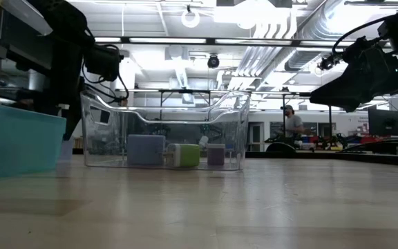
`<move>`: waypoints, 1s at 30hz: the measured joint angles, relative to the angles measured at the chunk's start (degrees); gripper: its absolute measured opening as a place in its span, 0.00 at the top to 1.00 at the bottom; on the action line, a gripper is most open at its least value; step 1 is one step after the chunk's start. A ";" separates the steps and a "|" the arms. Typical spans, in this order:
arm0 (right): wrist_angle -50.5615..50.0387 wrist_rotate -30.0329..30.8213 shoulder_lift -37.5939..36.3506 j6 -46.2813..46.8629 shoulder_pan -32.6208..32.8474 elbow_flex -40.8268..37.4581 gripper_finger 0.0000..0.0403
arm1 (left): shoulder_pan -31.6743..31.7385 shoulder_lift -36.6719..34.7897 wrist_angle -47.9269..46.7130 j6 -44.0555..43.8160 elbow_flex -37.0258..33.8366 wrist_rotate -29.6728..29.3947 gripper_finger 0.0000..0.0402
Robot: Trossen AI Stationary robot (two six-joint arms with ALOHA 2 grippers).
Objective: Pick & Place Office items
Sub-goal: Put the top blue charger adapter into the transparent bin
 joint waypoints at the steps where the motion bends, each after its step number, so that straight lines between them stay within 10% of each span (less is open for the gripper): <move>1: -0.01 0.00 -0.01 0.00 0.01 0.01 0.64 | 0.00 0.00 0.00 -0.02 0.00 -0.26 0.49; 30: -0.01 0.00 0.00 0.00 -0.01 0.01 0.64 | 0.00 -0.04 -0.07 0.00 0.11 -0.45 0.70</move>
